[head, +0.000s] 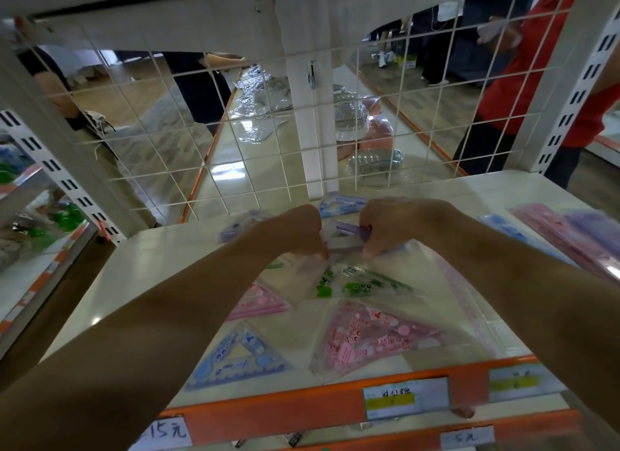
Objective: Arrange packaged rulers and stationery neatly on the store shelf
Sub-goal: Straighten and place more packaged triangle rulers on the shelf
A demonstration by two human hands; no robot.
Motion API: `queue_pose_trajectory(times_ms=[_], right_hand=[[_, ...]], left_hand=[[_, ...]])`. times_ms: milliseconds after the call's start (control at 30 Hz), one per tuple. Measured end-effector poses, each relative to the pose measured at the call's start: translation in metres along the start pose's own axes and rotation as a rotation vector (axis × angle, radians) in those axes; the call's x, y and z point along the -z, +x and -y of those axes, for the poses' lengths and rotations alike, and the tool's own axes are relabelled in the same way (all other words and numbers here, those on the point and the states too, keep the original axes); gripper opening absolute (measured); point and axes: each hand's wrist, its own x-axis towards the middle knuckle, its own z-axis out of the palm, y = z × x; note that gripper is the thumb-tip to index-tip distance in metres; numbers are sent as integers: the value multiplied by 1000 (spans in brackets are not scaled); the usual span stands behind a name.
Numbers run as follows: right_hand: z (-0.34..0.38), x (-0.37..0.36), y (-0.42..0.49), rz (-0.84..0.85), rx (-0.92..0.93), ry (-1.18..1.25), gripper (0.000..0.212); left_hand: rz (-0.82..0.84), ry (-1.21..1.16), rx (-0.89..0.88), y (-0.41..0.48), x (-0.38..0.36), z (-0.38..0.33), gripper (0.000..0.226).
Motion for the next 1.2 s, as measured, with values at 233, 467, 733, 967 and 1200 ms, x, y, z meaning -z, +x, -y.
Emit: queue_pose_trajectory(times_ms=[233, 467, 733, 967, 1200], right_hand=[[-3, 1, 3, -65, 35, -116, 17], [-5, 3, 3, -19, 20, -130, 22], [-13, -1, -7, -90, 14, -113, 26], [-10, -3, -16, -107, 3, -143, 33], [-9, -4, -11, -114, -31, -160, 19]], left_hand=[[-65, 59, 19, 2, -6, -7, 50], [-24, 17, 40, 2, -4, -6, 61], [-41, 98, -4, 10, -5, -4, 46], [-72, 176, -56, 12, -4, -10, 39], [-58, 196, -56, 13, -3, -13, 37]])
